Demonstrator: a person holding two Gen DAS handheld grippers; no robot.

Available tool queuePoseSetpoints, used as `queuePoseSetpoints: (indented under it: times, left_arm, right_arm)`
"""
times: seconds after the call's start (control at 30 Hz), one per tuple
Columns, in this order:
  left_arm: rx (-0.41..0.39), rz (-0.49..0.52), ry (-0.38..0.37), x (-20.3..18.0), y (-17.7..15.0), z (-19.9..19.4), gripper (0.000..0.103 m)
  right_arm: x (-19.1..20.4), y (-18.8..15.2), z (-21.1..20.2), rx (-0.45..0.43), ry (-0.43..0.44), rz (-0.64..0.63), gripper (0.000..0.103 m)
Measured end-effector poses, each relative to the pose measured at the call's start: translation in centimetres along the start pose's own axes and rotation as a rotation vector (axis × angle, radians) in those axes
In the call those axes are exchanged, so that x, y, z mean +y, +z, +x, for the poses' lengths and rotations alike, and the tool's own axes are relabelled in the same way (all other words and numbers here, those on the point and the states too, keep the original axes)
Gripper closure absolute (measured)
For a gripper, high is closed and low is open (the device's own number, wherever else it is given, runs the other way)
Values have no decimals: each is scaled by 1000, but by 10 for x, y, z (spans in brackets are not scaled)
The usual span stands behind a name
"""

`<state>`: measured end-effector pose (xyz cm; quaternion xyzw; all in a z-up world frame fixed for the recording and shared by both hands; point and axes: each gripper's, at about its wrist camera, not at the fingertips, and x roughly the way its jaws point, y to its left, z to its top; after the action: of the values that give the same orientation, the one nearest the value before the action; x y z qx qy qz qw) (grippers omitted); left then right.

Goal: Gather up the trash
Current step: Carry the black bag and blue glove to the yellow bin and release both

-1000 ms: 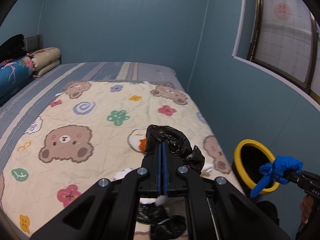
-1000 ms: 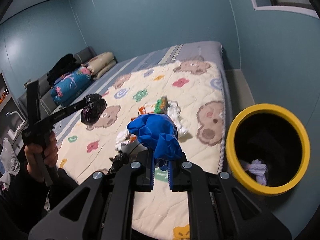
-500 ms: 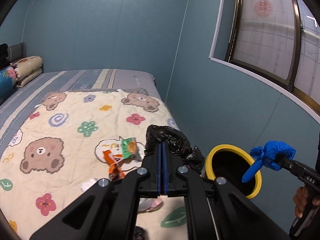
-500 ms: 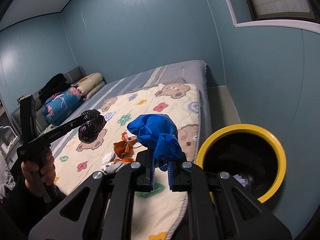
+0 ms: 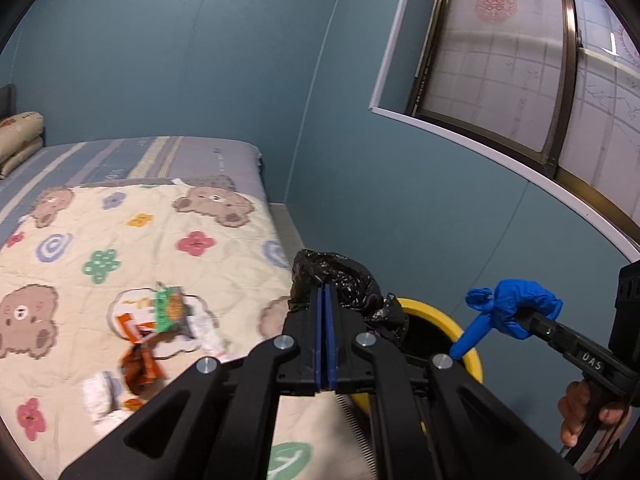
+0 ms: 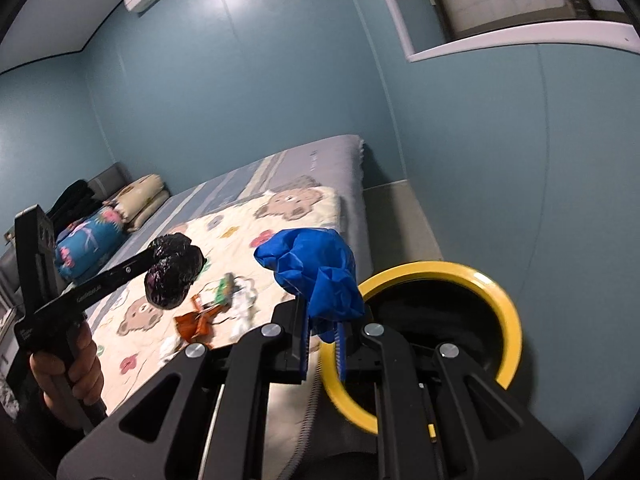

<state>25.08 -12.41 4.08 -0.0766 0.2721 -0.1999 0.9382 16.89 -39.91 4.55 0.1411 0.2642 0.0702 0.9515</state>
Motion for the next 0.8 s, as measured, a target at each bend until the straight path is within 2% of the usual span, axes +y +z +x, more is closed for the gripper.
queuePoseSetpoints:
  times: [0.17,0.4,0.7,0.8]
  left_arm:
    - [26,14,-43,-28,-3,32,101]
    - [97,-3,-92,-54,-18,84,101]
    - [218,-5,-81,-71,-42,152,100]
    - [240,-5,-91,-72,-48,161,85]
  right_arm:
    - [-25,6,8,-11,-47,32,93]
    - [-57,2,43,44,-109,59,93]
    - [-107,-14,100,151,-171,128,91]
    - [-119,-20,111,183,-189,151,88]
